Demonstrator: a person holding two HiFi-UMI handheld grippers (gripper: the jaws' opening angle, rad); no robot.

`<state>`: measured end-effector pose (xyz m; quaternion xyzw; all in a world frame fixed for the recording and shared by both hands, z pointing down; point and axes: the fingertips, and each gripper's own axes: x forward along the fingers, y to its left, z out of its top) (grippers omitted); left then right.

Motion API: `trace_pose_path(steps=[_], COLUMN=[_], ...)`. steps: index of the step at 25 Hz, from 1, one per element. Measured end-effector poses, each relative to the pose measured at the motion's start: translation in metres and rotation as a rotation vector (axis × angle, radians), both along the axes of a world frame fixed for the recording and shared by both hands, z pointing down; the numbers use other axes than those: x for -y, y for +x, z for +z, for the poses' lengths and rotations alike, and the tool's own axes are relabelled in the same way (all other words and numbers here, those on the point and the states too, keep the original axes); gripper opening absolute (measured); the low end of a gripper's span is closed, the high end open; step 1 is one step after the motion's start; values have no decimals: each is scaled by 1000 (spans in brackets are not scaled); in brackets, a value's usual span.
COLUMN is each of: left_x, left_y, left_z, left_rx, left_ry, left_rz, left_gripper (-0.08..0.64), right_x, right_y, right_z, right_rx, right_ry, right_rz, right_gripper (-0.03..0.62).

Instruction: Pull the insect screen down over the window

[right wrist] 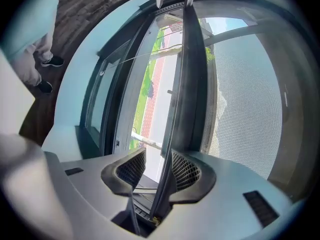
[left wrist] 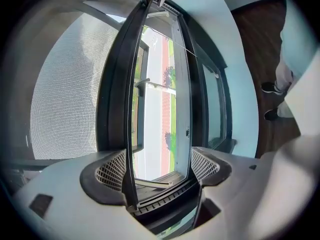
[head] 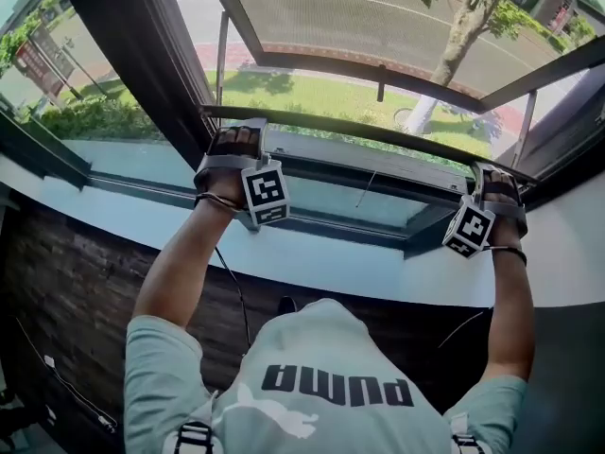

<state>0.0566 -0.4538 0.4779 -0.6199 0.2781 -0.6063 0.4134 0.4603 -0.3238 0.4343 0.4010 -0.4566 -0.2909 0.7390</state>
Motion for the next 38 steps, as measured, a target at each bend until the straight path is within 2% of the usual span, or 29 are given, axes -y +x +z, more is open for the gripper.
trace_pose_path(steps=[8,15,21,28,34,38], left_x=[4,-1,3,-6,-6,-6], left_y=[3,-3,-1,-4,-6,-6], left_z=[17,64,79,111,136,143], left_rx=[-10,15,6,35,75,68], left_ry=[27,-31,-20,-77,-85,-94], left_rz=[-10,-15,-20,-23,-17,-24], left_gripper=[402,402,402,400,400,400], right_x=[4,-3,2,-8,-8,-7], right_y=[-1,-5,-3,-5,-4,-3], right_z=[15,64,79,114,139,144], right_rx=[-1,-7,-12,-10,-1,-8], right_ry=[23,-60,-62,-122,-116,-108], right_rz=[8,20,37,29,41,40], right_gripper=[161,163,163,163,163,163])
